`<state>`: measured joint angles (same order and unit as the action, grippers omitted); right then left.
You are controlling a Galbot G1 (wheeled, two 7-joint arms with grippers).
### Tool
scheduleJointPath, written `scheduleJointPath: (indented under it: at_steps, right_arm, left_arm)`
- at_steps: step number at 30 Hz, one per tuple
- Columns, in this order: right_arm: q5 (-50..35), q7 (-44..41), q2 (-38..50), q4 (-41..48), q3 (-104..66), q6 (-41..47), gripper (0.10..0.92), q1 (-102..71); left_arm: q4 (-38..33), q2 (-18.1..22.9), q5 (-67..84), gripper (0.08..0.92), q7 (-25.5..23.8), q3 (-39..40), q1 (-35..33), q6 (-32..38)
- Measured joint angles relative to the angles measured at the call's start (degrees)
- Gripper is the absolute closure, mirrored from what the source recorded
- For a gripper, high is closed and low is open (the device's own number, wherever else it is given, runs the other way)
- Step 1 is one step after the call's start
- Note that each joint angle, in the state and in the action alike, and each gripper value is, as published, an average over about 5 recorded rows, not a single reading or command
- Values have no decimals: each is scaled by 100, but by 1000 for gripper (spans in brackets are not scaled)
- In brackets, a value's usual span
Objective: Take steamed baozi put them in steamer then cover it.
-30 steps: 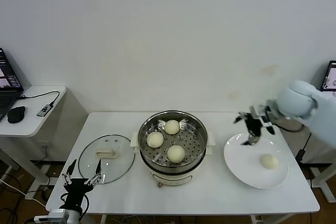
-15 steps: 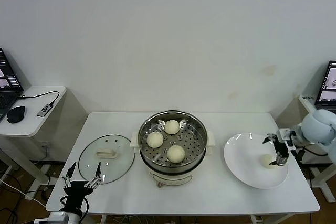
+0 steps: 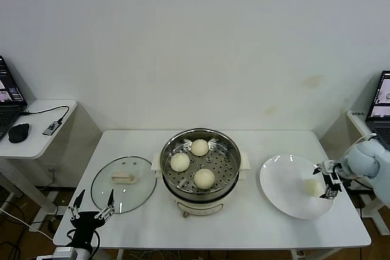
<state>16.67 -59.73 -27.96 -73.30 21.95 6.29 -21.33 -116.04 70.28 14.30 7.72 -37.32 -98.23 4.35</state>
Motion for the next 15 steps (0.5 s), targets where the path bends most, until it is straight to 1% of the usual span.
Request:
scheduleJointPath:
  at_steps: [6, 15]
  right_arm:
    - [201, 65, -274, 318, -61, -22, 223, -23]
    - [361, 74, -534, 595, -86, 21, 343, -19]
  left_arm:
    - [27, -17, 6, 177, -1, -8, 20, 0]
    - [58, -16, 8, 177, -1, 3, 52, 1]
